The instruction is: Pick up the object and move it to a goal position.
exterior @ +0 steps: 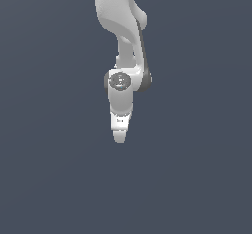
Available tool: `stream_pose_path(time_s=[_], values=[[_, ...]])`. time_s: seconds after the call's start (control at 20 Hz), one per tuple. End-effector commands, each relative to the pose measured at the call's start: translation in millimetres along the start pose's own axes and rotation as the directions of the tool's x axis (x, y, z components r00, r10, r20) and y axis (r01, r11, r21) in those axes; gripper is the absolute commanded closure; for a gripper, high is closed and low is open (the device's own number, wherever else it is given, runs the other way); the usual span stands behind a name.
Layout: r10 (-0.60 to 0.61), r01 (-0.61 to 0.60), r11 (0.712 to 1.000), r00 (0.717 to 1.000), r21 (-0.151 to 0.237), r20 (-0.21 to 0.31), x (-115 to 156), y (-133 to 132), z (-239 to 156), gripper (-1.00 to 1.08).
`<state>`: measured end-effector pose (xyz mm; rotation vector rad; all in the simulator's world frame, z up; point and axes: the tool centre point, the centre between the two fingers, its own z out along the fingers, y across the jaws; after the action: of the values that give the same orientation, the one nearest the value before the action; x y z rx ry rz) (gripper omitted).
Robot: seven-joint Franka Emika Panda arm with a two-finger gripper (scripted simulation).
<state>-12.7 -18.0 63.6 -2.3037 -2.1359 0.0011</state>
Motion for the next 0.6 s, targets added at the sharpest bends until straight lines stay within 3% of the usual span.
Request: stream_pose_path(time_s=[0.0,0.55], values=[[-0.008,0.008,1.000,1.000,-0.001,0.000,0.1,0.0,0.4,-0.92],[-0.007,0.007,1.000,1.000,0.000,0.000,0.3,-1.1,32.0,-0.92]])
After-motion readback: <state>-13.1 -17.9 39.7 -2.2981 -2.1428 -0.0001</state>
